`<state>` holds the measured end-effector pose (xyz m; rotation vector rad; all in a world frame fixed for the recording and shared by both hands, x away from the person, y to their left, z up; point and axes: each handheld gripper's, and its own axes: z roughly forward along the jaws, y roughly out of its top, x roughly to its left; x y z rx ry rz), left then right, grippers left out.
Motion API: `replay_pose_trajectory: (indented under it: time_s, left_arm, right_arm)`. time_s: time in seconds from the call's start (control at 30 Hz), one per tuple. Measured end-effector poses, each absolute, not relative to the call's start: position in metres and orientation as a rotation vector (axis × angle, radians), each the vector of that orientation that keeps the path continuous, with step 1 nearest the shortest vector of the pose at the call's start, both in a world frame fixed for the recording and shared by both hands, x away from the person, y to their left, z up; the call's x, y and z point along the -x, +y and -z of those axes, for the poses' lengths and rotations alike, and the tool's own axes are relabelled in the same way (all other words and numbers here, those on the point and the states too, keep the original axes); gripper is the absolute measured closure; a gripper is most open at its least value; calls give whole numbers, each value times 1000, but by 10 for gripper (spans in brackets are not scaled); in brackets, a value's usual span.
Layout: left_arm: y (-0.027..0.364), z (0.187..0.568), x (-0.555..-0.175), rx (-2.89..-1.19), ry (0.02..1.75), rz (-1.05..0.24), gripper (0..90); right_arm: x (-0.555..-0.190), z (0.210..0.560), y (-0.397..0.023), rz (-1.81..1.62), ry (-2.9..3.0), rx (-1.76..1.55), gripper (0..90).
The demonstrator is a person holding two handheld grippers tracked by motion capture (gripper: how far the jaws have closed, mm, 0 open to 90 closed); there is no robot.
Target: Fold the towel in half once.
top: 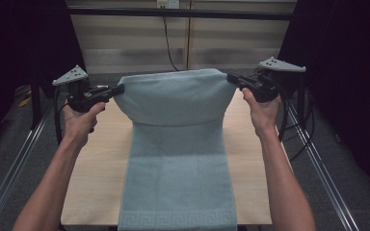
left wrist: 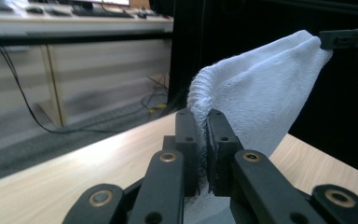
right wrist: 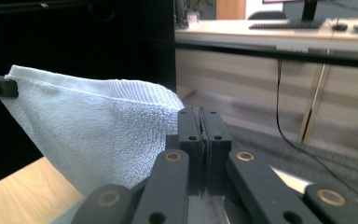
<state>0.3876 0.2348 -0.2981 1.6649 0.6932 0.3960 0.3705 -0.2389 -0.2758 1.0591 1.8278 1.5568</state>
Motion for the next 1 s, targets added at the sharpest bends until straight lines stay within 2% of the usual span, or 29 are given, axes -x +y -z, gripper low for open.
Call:
replay_pose_trajectory:
  time_s: [0.2,0.37,0.63,0.87,1.0]
  left_arm:
    - [238,294,-359,-1648,657,-353,851]
    - [242,324,-336,-1673,670,-284,851]
    - [248,361,-288,-1697,640,-207,849]
    - [245,424,-254,-1784,673,-85,841]
    - [242,442,-236,-1865,674,-37,840]
  right_arm:
    - [-339,260,-236,-1567,1853,-985,888]
    - [-309,276,-238,-1566,1906,-963,887]
    - [-253,329,-245,-1550,1999,-1000,886]
    - [-208,392,-250,-1464,2113,-1093,883]
    - [-183,421,-249,-1471,2164,-1151,881]
